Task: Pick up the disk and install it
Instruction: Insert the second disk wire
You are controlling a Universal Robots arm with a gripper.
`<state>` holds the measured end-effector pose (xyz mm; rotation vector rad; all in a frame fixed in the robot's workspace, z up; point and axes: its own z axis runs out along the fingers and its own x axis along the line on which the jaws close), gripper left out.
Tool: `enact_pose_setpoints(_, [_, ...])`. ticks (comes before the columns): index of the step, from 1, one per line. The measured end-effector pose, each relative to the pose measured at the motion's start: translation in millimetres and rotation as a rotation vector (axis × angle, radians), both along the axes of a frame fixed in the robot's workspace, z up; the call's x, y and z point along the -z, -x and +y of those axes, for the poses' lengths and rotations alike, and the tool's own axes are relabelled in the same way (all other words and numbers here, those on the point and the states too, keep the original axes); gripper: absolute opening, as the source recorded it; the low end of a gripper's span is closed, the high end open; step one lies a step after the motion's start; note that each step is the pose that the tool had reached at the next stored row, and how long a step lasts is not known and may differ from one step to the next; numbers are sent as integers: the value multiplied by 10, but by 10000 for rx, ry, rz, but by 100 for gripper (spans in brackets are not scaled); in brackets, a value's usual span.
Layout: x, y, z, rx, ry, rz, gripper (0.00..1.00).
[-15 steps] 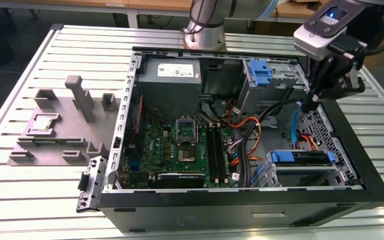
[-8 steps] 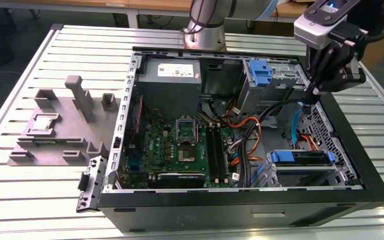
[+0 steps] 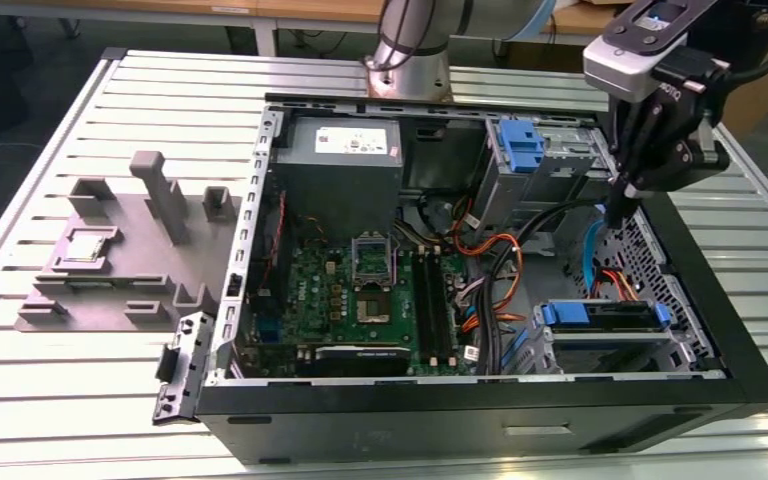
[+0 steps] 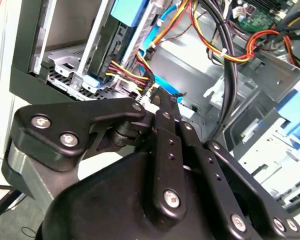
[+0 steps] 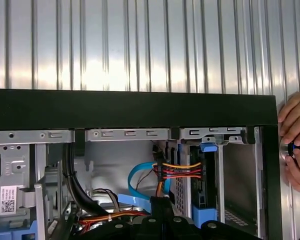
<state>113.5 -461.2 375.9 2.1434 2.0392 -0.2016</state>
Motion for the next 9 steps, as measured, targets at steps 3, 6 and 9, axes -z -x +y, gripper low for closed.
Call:
enact_pose_setpoints(3, [23, -1, 8, 1, 78, 0, 11])
enact_pose_setpoints(6, [23, -1, 14, 1, 80, 0, 17])
enact_pose_setpoints(9, [23, -2, 45, -1, 102, 1, 17])
